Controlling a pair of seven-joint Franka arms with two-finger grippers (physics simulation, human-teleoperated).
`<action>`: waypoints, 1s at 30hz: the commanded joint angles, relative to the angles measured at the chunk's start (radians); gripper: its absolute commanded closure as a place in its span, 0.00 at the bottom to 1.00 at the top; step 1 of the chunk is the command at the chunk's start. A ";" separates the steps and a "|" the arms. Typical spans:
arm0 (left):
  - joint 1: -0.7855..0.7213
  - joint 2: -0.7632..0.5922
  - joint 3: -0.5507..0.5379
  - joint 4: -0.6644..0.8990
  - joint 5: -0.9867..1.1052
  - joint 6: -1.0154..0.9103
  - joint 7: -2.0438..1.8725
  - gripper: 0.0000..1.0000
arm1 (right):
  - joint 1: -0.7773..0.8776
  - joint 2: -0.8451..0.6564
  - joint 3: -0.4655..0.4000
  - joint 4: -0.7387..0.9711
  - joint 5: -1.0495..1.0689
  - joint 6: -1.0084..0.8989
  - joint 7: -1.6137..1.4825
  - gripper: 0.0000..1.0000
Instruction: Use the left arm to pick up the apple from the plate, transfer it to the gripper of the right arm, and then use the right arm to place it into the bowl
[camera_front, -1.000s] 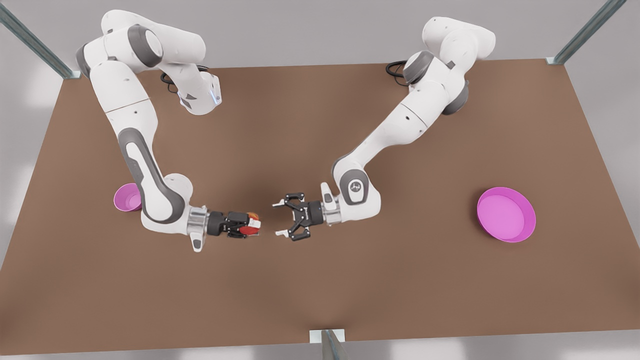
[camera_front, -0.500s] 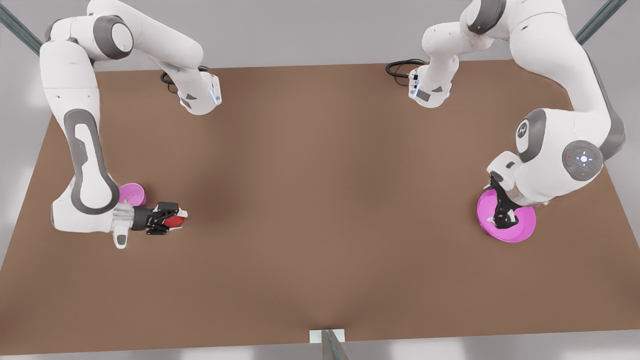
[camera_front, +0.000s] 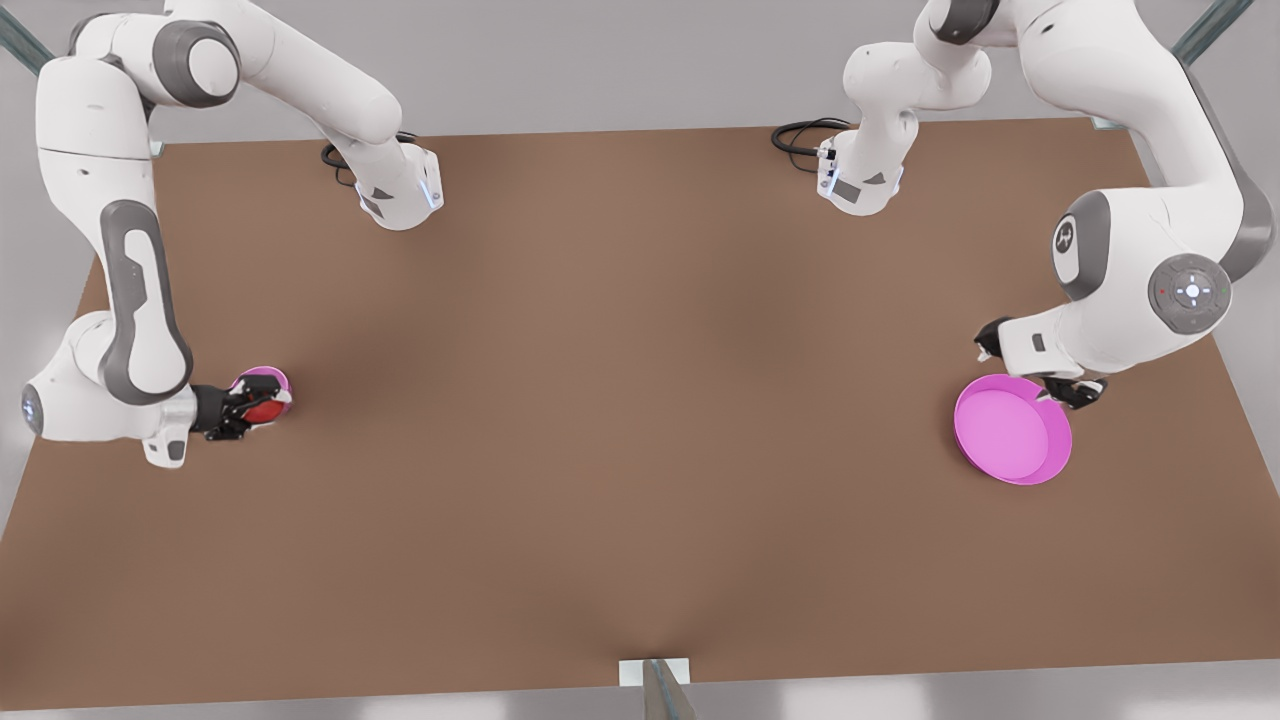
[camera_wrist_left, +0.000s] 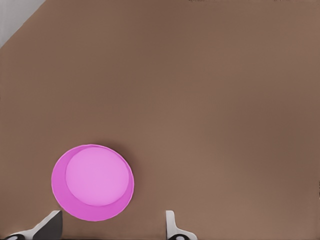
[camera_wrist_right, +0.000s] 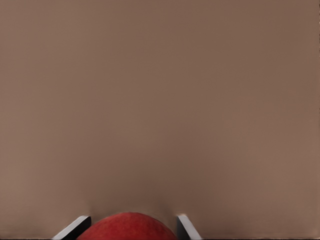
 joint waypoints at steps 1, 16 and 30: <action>0.000 0.000 0.000 0.002 0.002 -0.007 -0.621 0.00 | -0.008 -0.005 0.003 -0.006 -0.076 -0.004 -0.104 0.45; 0.000 0.004 0.000 0.003 0.002 -0.007 -0.621 0.00 | -0.052 0.007 0.012 -0.050 -0.228 0.059 -0.215 0.44; 0.000 0.004 0.000 0.002 0.004 -0.010 -0.622 0.00 | -0.061 0.018 0.010 -0.079 -0.231 0.097 -0.263 0.00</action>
